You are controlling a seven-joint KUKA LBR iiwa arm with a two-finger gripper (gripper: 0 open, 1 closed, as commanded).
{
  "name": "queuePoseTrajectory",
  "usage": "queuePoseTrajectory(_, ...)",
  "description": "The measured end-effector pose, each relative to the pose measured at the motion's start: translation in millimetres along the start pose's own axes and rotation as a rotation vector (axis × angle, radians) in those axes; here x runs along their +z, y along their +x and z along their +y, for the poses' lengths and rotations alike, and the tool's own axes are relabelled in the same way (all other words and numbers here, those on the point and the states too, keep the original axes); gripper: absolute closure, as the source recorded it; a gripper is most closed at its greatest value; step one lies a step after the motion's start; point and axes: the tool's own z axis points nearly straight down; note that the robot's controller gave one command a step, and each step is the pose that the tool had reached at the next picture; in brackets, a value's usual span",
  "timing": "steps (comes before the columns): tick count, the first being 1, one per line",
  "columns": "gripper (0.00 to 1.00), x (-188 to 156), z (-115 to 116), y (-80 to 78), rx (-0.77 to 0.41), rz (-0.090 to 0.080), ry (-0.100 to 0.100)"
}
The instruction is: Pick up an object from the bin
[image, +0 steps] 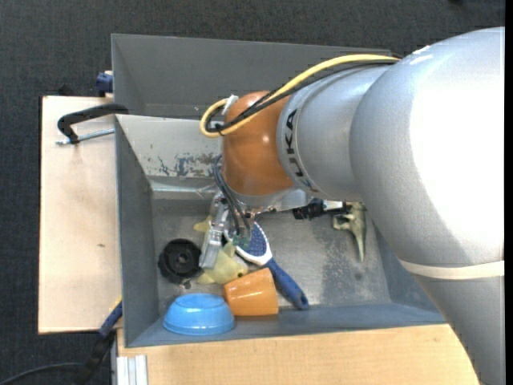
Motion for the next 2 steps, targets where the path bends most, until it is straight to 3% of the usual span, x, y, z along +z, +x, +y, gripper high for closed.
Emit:
queuePoseTrajectory(1, 1.0, -2.4, 1.6, -1.3, 0.0, -0.005, -0.004)
queuePoseTrajectory(2, 1.0, -140.3, 3.9, -14.1, -0.045, -0.015, -0.008)
